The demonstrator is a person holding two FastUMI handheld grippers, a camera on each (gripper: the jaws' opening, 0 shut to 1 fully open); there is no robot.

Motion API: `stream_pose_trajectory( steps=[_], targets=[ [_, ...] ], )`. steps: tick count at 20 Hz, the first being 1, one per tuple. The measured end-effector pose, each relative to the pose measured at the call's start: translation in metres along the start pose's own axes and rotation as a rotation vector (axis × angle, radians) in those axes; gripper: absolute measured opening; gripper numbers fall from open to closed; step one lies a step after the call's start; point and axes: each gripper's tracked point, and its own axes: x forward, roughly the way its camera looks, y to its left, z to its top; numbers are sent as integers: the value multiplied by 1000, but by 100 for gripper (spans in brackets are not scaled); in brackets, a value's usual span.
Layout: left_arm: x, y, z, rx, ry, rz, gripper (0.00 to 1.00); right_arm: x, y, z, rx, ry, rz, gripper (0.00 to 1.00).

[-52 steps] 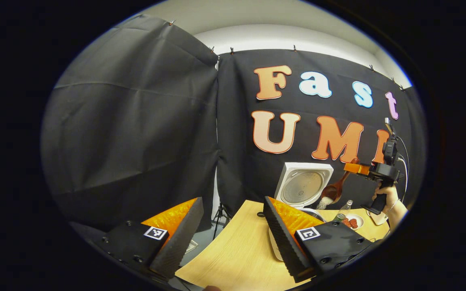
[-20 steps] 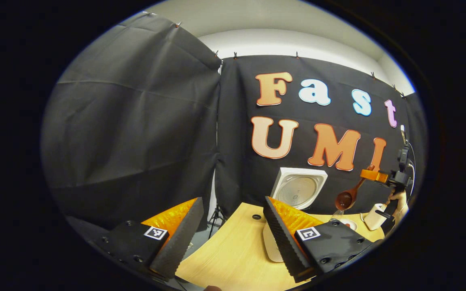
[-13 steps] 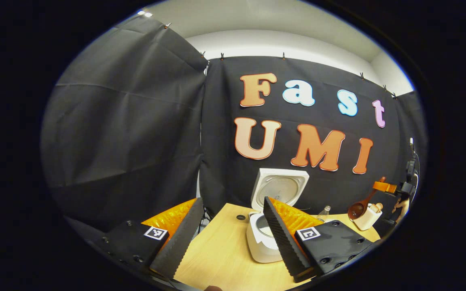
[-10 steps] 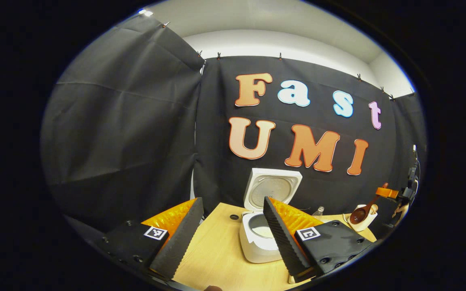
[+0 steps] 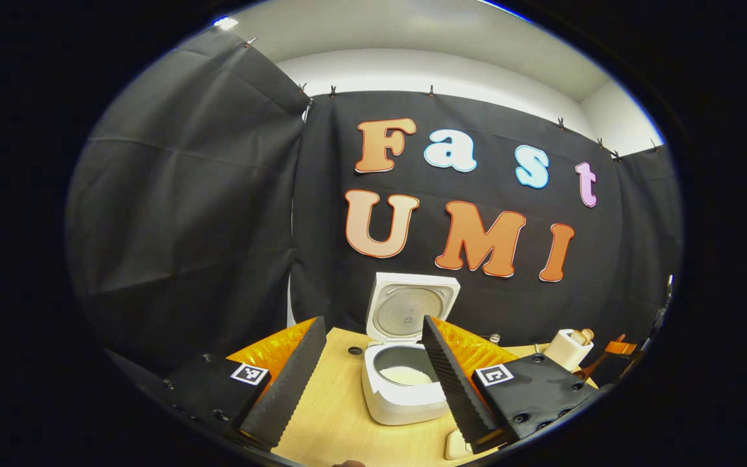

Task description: Close the left gripper, press the button to open the rice cooker; take a wooden spoon from the chopstick holder with the right hand, scoop a spoonful of rice and pour it into the rice cooker, then put the wooden spoon back into the chopstick holder.

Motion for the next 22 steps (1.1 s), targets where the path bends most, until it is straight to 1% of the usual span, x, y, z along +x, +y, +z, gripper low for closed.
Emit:
stream_pose_trajectory(
  steps=[4, 8, 12, 14, 16, 17, 18, 20, 22],
  targets=[
    [-3, -4, -5, 34, 16, 9, 100, 9, -20, -39, 21, 60, -43, 5],
    [-8, 1, -5, 30, 27, 16, 100, 18, -28, -73, 47, 109, -64, 5],
    [-14, 19, -1, 49, 22, 60, 100, 33, -37, -104, 55, 149, -101, 5],
    [-17, 24, -4, 45, 31, 63, 100, 36, -42, -113, 68, 150, -110, 5],
    [-19, 27, -8, 35, 50, 58, 100, 37, -49, -122, 105, 163, -119, 8],
    [-19, 28, -11, 33, 62, 53, 100, 38, -53, -117, 130, 137, -130, 11],
    [-17, 27, -12, 32, 70, 48, 100, 35, -57, -118, 150, 146, -135, 12],
    [-14, 25, -13, 28, 72, 39, 100, 32, -59, -117, 205, 164, -136, 18],
    [-7, 19, -9, 28, 64, 24, 100, 27, -67, -111, 242, 159, -159, 28]
  ],
)
